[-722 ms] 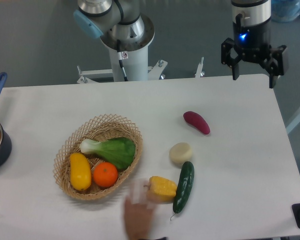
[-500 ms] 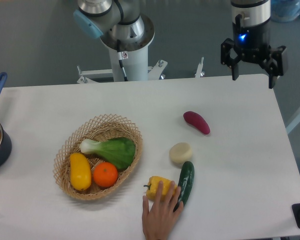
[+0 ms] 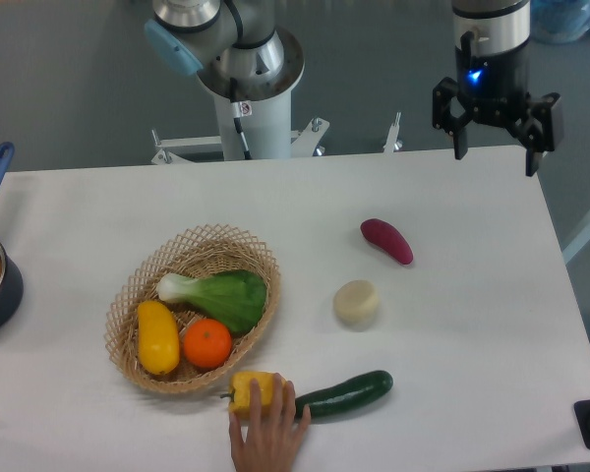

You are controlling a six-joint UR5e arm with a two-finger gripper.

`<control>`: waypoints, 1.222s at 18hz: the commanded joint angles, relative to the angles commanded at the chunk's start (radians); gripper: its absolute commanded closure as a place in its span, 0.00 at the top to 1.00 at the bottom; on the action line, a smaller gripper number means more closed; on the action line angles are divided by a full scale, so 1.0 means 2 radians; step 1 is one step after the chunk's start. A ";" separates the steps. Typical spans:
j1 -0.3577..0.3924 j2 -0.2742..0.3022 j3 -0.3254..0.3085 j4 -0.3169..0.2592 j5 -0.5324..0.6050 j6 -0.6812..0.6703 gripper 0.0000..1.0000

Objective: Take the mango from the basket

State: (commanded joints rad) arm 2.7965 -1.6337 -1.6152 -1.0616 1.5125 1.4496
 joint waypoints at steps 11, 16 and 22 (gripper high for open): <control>-0.040 -0.010 -0.032 0.052 -0.005 -0.220 1.00; -0.067 -0.035 -0.014 0.053 -0.034 -0.262 1.00; -0.092 -0.067 -0.015 0.054 -0.064 -0.352 1.00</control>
State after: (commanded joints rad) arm 2.6125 -1.7671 -1.6459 -0.9541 1.3852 0.7457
